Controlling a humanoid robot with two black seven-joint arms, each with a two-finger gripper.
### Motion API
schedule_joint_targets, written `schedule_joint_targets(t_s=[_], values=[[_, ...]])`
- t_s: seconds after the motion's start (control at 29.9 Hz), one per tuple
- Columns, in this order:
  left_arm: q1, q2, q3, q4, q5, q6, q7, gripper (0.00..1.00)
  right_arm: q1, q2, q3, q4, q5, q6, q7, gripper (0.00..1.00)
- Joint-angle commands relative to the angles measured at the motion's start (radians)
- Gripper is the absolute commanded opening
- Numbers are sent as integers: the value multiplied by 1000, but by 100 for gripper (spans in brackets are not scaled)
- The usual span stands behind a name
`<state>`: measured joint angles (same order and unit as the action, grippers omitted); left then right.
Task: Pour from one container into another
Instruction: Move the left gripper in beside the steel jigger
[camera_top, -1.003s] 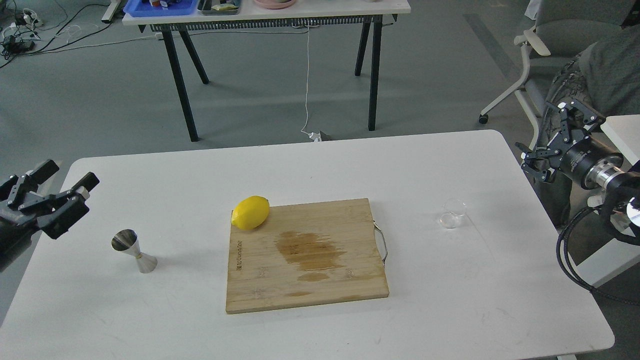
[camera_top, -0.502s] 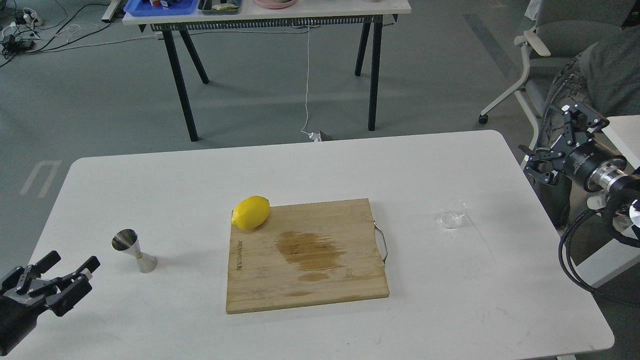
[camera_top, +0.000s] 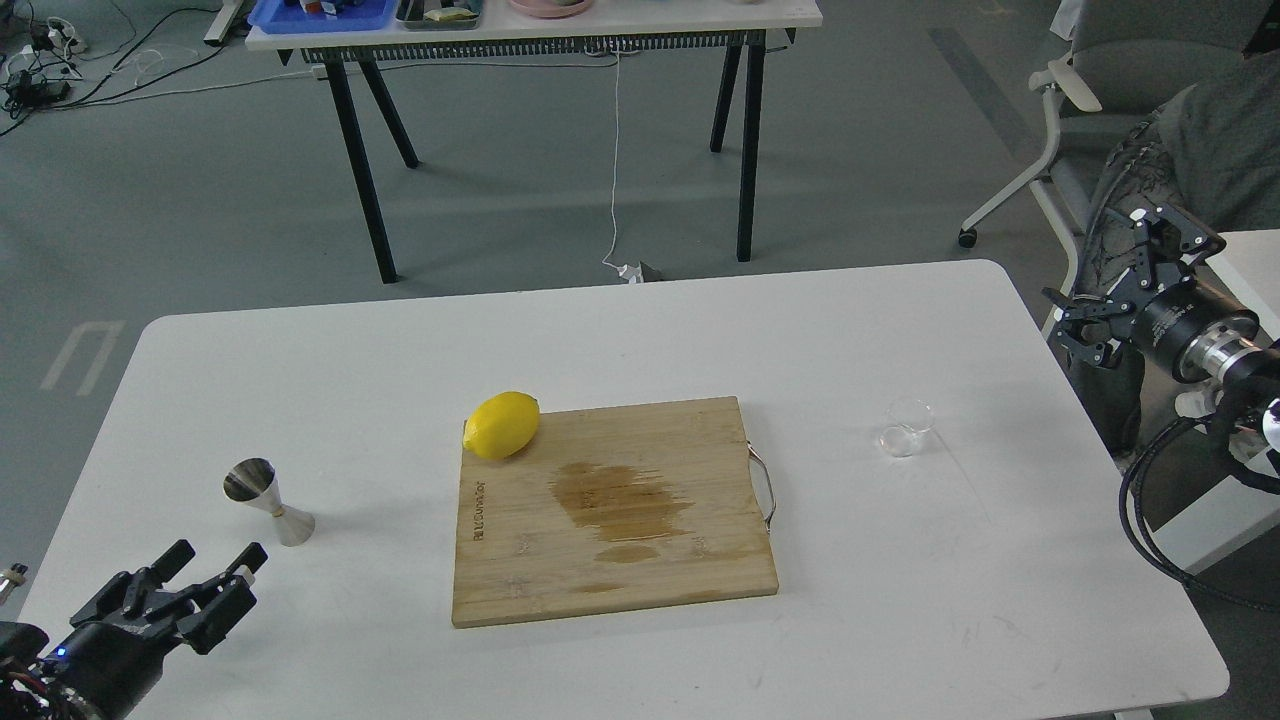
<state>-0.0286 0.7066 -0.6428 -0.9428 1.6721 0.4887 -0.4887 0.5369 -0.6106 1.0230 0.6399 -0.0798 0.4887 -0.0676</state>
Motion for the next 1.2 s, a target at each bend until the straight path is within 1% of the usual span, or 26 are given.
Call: schedule_joint_targets(t_s=[0.0,0.43,0.7,0.9,1.17], values=[[-7,-27,0,24,0,0,0,99,0,0,0,1,0,0,0,100],[-77,-111,2,110,35,0,0,99,0,0,0,1,0,0,0,100],[-99,-130,5,162,35,0,0,99,-5,-12,2,1,2,0,0,100],[-134,-157,55,191,32,0,0,99,-9,-12,8,1,2,0,0,100],[-171,-197,60,239,34,0,0,99,-15,-21,9,1,3,0,0,100]])
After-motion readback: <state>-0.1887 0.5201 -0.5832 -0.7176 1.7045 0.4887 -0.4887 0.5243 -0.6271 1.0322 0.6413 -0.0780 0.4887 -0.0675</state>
